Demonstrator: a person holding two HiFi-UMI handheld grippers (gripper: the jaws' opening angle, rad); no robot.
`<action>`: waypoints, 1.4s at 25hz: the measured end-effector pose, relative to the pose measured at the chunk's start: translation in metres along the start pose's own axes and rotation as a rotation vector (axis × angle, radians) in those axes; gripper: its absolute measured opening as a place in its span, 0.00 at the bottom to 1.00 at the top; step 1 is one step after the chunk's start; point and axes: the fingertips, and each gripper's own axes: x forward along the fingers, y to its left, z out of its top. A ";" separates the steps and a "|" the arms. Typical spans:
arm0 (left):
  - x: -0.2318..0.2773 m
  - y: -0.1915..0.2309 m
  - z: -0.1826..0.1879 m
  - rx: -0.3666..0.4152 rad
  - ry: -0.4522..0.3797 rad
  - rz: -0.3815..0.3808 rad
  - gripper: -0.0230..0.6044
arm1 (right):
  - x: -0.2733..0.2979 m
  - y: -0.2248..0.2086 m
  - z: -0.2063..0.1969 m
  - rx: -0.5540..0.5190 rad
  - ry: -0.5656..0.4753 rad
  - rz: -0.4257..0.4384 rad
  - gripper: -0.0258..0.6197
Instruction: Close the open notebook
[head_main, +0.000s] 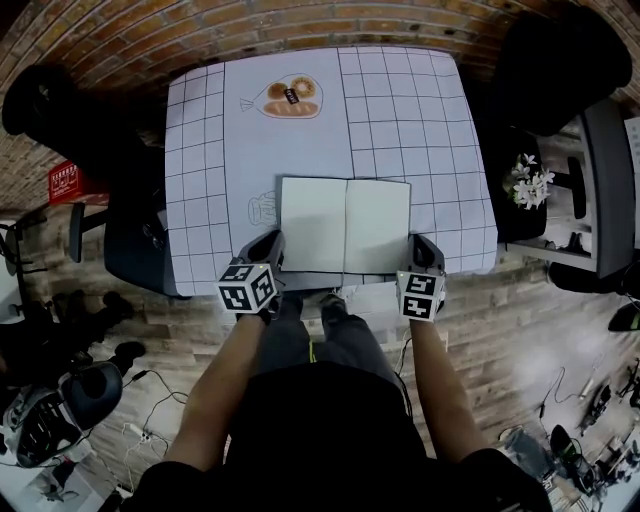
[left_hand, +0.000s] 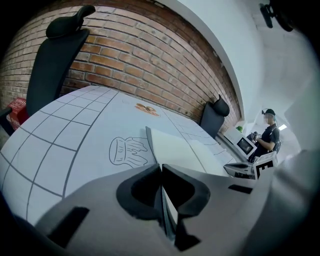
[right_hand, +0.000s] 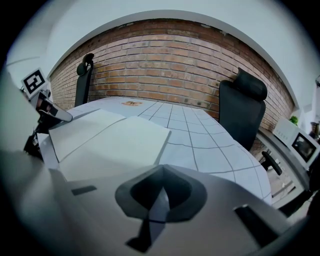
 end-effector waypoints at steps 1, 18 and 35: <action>-0.001 -0.001 0.001 -0.007 -0.007 -0.006 0.09 | 0.000 0.000 0.000 0.000 0.000 0.000 0.06; -0.024 -0.040 0.031 -0.028 -0.146 -0.145 0.09 | -0.001 0.003 0.000 -0.005 -0.006 0.021 0.06; -0.034 -0.095 0.053 0.199 -0.183 -0.228 0.10 | -0.002 0.005 0.001 -0.013 -0.019 0.047 0.06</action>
